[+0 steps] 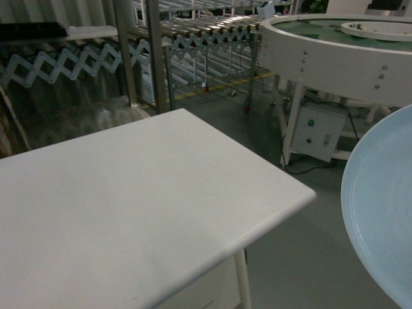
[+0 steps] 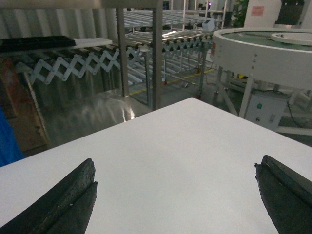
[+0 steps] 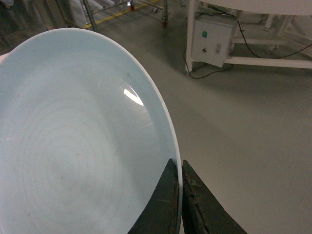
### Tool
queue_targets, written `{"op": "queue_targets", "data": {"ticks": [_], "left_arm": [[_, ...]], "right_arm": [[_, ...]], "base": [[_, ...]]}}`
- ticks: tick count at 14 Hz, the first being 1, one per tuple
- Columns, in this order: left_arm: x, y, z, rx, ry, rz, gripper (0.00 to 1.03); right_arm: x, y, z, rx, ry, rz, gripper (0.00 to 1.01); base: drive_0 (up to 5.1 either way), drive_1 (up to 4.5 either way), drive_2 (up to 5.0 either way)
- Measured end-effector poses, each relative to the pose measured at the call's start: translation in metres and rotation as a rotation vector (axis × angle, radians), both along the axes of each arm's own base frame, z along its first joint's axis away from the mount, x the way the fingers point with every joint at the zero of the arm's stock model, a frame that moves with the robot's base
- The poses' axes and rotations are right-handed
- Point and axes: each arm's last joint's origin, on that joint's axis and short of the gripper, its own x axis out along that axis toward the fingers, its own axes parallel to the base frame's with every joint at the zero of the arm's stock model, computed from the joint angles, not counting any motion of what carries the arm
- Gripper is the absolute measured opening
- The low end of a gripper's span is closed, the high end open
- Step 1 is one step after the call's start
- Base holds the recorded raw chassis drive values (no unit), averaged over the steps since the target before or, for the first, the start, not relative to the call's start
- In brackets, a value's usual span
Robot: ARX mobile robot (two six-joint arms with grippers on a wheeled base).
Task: Place blue tray on left shelf second layer neatly
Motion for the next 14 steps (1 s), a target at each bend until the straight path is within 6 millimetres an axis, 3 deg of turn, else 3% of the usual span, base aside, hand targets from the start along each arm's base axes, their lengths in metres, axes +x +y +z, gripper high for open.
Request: {"op": "queue_targets", "data": {"ticks": [14], "left_arm": [[0.0000, 0.0000, -0.0001, 0.000, 0.001, -0.002, 0.98]], "right_arm": [[0.0000, -0.0001, 0.0001, 0.000, -0.001, -0.001, 0.02]], "base": [[3.5, -4.00, -4.0]]}}
